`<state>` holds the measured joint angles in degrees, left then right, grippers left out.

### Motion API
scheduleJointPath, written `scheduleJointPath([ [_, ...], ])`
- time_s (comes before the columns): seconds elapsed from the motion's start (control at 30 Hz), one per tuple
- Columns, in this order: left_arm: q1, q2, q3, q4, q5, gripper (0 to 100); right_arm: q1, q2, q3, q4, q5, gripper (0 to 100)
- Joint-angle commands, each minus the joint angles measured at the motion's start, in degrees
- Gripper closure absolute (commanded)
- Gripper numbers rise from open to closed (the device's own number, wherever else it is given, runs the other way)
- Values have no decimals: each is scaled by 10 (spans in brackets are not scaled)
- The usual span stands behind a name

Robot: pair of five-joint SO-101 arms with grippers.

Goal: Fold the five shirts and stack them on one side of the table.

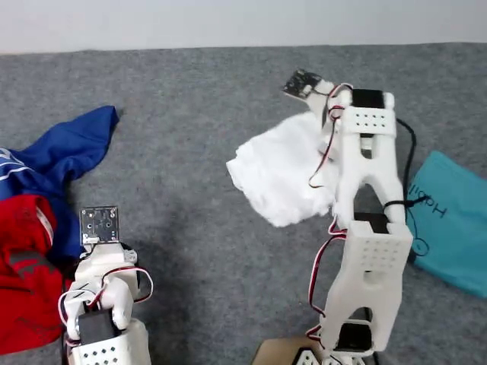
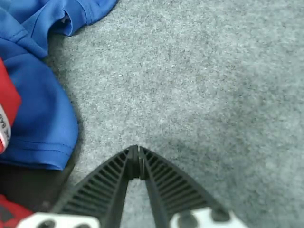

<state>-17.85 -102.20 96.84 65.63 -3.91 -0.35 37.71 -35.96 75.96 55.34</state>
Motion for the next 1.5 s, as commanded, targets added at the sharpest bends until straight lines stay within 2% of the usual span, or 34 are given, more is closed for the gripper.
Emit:
scheduleJointPath([
  [0.0,-3,-2,-2,4,5,994,-29,4,-8,-77,17,984],
  [0.07,-3,-2,-2,4,5,994,-48,12,-8,-79,17,980],
  [0.13,-3,-2,-2,4,5,994,-57,14,-8,-72,8,934],
  [0.3,-3,-2,-2,4,5,994,-58,-4,-8,-56,-132,757],
  [0.5,-3,-2,-2,4,5,994,-62,-59,-8,-11,-225,751],
  [0.7,-3,-2,-2,4,5,994,-105,-91,-8,98,-309,772],
  [0.87,-3,-2,-2,4,5,994,-149,-64,-5,163,-310,993],
  [0.93,-3,-2,-2,4,5,994,-157,-39,-5,175,-310,966],
  [1.17,-3,-2,-2,4,5,994,-200,15,-5,225,-311,988],
  [1.3,-3,-2,-2,4,5,994,-227,20,-5,258,-311,988],
  [1.47,-3,-2,-2,4,5,994,-225,-19,-8,260,-309,988],
])
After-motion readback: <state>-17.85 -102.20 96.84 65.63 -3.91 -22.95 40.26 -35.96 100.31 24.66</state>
